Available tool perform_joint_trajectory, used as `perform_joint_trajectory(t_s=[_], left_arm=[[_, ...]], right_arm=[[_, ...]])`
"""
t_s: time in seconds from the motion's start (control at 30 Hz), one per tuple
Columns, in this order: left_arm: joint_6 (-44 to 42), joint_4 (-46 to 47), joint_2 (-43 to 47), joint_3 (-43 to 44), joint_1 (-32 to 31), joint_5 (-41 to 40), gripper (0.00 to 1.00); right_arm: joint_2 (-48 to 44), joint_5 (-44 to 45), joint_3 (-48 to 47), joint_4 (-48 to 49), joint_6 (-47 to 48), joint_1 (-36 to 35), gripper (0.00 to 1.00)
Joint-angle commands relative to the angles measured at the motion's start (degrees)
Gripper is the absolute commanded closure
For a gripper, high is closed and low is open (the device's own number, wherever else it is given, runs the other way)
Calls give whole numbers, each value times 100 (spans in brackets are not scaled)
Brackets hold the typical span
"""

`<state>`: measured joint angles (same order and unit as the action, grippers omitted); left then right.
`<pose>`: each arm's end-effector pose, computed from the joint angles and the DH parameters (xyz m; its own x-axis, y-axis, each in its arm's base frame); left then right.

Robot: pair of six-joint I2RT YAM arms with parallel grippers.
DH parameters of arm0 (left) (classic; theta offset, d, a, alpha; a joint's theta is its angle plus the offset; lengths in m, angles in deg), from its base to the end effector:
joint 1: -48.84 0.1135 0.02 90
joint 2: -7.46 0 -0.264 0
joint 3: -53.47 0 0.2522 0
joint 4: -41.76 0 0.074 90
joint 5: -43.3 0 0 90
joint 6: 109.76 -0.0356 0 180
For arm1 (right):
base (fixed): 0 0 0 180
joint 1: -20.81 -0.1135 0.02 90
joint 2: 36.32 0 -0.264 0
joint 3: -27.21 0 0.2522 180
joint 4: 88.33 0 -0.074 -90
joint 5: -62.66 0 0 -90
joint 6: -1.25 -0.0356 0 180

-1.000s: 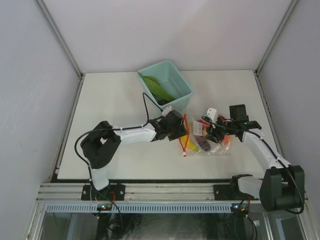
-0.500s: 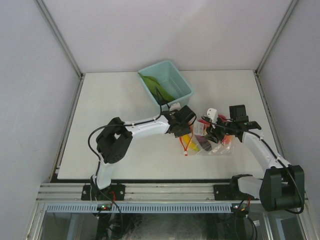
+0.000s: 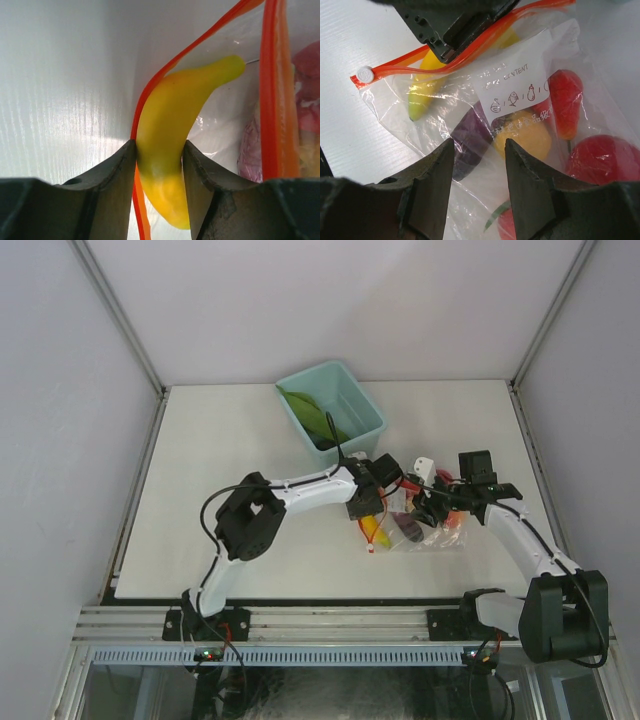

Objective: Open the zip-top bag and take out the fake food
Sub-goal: Pick up the fake fruit from the zipper food storage bag.

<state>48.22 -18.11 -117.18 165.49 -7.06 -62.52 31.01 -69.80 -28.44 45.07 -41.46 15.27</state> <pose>0.2596 -0.3661 0.1724 -0.8964 -0.2669 -0.3538 -0.2142 0.9598 -0.1814 0.2146 0.0450 0.2208 -0.2624 -0.5701 -0.7786 -0.9101 0.4145 0.0032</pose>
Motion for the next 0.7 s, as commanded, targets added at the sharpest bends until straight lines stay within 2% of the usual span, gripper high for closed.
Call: perform_joint_trajectory(t_s=[0.0, 0.07, 0.17, 0.23, 0.37, 0.47, 0.67], left_arm=[[-13, -258, -148, 303, -35, 35, 56], [-55, -256, -130, 300, -35, -5, 61], [-135, -218, -6, 246, -35, -62, 77], [-174, -94, 184, 107, -31, -90, 83], [-234, 289, 785, -319, -11, -123, 85], [-310, 829, 1291, -892, 74, 137, 86], [-282, 3064, 2381, -2845, 395, 1186, 90]], right_arm=[[-71, -52, 7, 159, -88, 37, 55], [-75, -57, 13, 152, -88, 56, 55], [-96, -112, 32, 153, -96, 82, 55], [-121, -190, 57, 155, -97, 123, 55], [-214, -286, 113, 163, -97, 202, 54], [-258, -336, 166, 161, -97, 256, 54], [-282, -377, 212, 164, -97, 321, 54]])
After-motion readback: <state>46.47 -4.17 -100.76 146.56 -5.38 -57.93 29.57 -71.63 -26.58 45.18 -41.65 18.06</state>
